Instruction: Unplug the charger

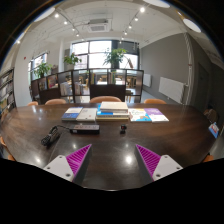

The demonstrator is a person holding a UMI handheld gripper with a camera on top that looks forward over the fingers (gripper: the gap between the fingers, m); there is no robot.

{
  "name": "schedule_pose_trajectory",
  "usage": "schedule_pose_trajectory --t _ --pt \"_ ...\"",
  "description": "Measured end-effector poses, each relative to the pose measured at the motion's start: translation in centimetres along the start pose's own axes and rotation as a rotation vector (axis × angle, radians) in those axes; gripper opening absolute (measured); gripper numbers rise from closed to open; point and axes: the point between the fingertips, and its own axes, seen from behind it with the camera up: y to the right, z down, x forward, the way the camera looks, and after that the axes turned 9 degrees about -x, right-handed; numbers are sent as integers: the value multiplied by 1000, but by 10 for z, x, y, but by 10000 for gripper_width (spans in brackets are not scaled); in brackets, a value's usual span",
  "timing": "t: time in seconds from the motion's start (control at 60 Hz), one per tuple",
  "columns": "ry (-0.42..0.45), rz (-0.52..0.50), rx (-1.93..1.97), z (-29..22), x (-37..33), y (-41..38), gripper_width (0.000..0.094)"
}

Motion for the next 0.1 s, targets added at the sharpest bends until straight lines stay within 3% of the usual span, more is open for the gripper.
schedule_pose_trajectory --t 0.1 --pt "-2 14 -10 -1 -3 2 852"
